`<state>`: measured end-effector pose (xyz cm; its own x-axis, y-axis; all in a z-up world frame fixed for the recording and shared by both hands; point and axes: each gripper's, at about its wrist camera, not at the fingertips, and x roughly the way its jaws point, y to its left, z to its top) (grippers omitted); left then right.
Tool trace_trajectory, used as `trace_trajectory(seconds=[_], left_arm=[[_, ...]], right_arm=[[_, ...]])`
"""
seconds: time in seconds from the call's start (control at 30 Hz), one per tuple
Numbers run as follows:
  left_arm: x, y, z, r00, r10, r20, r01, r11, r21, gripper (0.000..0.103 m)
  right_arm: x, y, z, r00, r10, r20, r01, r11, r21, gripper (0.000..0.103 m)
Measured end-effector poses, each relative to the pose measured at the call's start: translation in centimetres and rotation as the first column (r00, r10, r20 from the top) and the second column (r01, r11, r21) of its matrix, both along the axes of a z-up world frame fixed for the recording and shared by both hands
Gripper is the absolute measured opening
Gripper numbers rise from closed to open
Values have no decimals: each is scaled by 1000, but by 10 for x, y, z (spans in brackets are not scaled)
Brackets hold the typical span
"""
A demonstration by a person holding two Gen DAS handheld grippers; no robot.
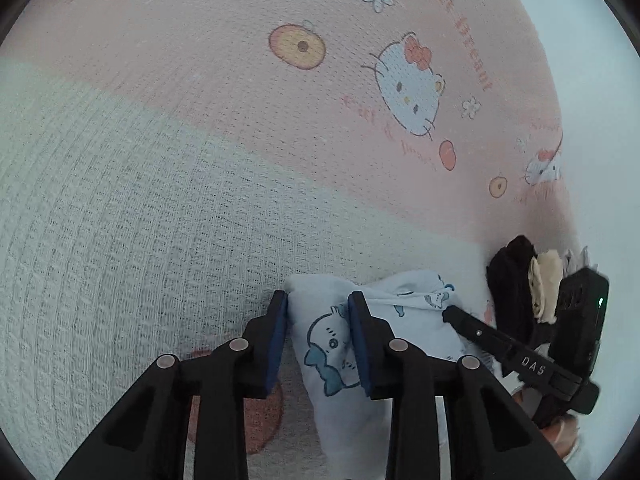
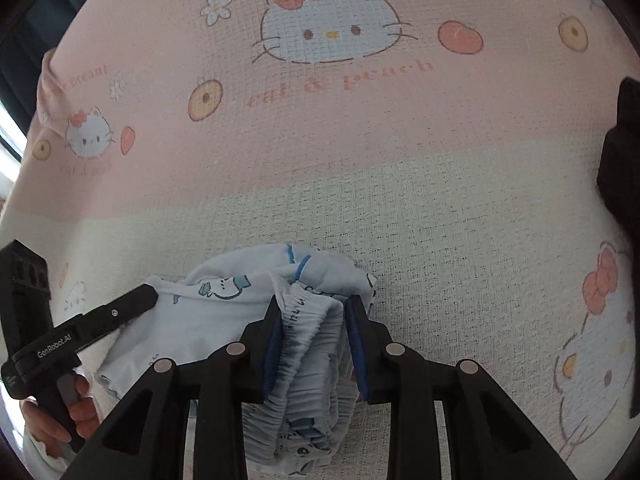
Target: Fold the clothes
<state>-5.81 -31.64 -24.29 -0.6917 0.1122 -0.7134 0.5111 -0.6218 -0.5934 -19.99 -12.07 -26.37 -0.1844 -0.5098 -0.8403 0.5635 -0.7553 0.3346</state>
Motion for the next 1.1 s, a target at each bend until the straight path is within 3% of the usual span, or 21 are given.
trace_trajectory(seconds=[0.03, 0.1, 0.27, 0.3, 0.33, 0.4, 0.8, 1.0, 1.1], left_arm=[[5, -2, 4, 1000, 24, -15, -23, 1000, 15, 28], [16, -3, 14, 996, 56, -65, -53, 998, 44, 28], [32, 5, 26, 996, 56, -65, -53, 998, 47, 28], [34, 7, 25, 998, 42, -54, -39, 998, 56, 31], [36, 9, 24, 999, 31, -39, -28, 997, 67, 42], [39, 14, 21, 1000, 20, -23, -18, 996, 89, 52], [37, 27, -1, 998, 49, 26, -52, 984, 172, 52], [36, 29, -6, 997, 78, -15, -73, 973, 219, 52], [35, 29, -8, 995, 93, -26, -85, 967, 240, 52]], right_arm=[[-1, 4, 0, 1000, -9, 7, 9, 1000, -11, 42], [0, 13, 1, 999, -33, 24, 33, 999, -25, 50], [6, 36, 5, 995, -55, 84, 62, 995, -77, 50], [7, 39, 3, 993, -49, 105, 58, 994, -89, 50], [8, 43, 1, 990, -39, 136, 54, 993, -103, 51], [8, 49, -5, 981, -40, 191, 65, 990, -125, 58], [4, 63, -32, 917, -40, 398, 152, 955, -255, 66], [6, 57, -42, 914, -20, 406, 184, 911, -368, 74], [6, 53, -41, 915, -28, 402, 190, 909, -370, 74]])
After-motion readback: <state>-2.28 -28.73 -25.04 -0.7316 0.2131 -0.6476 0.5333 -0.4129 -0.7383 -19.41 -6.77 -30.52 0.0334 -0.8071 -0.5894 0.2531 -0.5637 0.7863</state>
